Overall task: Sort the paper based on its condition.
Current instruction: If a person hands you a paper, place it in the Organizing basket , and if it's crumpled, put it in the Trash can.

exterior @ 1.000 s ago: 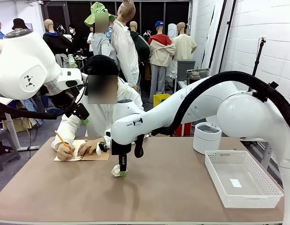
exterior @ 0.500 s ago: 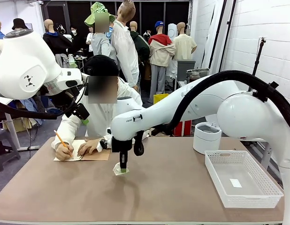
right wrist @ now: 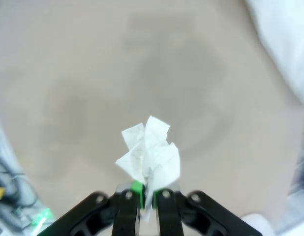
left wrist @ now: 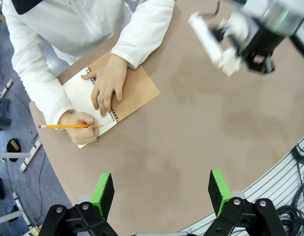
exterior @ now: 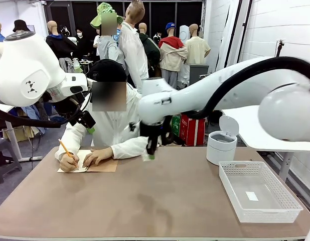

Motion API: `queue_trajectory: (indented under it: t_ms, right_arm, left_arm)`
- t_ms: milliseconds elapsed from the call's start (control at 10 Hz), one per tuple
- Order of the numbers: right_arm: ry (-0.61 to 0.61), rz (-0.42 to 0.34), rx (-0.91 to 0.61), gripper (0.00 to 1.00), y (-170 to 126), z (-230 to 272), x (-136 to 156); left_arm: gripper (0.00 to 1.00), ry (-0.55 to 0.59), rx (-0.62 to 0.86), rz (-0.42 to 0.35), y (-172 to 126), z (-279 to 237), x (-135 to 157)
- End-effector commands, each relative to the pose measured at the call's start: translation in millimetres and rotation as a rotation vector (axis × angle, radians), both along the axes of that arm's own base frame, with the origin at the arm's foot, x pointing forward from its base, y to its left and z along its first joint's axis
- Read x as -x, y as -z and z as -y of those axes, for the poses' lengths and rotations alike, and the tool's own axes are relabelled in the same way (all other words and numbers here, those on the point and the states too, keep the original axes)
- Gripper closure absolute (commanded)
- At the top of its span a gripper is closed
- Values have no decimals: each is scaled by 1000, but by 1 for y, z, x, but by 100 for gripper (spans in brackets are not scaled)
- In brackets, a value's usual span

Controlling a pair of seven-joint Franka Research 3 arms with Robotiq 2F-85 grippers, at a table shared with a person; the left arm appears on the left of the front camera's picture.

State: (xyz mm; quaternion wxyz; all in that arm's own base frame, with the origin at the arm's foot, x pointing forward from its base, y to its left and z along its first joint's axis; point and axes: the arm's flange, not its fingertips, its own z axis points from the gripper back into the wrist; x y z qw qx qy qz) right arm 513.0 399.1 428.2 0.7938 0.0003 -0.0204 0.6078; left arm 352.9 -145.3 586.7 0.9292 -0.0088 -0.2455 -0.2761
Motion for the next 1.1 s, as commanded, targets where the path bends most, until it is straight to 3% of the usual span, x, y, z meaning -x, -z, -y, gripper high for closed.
queue_trajectory:
  t_ms: [0, 400, 600, 700, 1000]
  right_arm:
    - [162, 77, 59, 98, -11, 49, 15]
    - [399, 136, 118, 98, -46, 121, -8]
    - [407, 135, 78, 98, -52, 112, 1]
    - [383, 129, 89, 98, -54, 127, -18]
    - [383, 129, 89, 98, -54, 127, -18]
  left_arm:
    - [0, 0, 5, 4, -1, -1, -1]
    - [0, 0, 5, 4, -1, -1, -1]
    - [0, 0, 5, 4, -1, -1, -1]
    - [0, 0, 5, 4, -1, -1, -1]
    - [0, 0, 5, 4, -1, -1, -1]
